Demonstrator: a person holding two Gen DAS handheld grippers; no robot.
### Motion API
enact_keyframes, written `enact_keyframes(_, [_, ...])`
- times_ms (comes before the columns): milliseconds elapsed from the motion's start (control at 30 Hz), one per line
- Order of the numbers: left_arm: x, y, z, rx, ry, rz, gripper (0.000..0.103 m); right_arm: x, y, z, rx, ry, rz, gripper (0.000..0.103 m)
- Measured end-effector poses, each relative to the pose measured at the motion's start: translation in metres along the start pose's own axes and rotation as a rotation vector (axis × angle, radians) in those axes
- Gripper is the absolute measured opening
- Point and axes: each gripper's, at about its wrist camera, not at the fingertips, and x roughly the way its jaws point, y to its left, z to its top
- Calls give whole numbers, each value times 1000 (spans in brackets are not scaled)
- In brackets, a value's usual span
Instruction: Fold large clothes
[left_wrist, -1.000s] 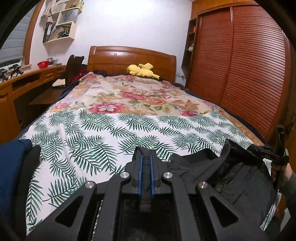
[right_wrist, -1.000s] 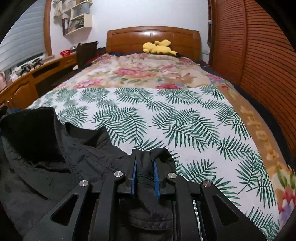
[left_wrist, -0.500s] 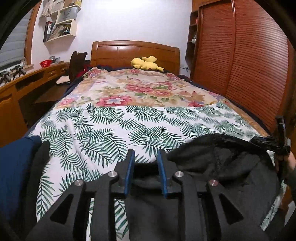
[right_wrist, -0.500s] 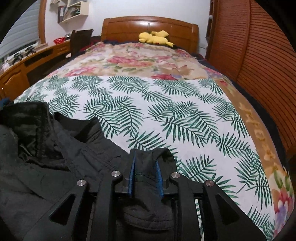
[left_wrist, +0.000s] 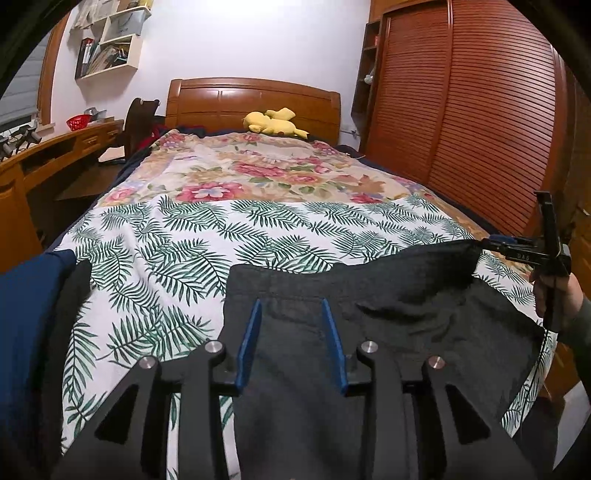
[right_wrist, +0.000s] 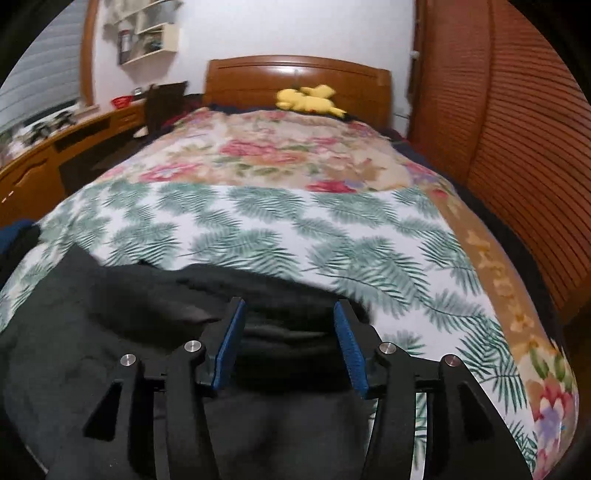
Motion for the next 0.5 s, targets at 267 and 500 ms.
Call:
enact_keyframes(267, [-1,-4,-14,-2,18,-21,33,30,69,-10,-71,81,155,51])
enact_keyframes(500, [0,-6,-24,5,34,-29,33,80,107,-15,-77,185,161,50])
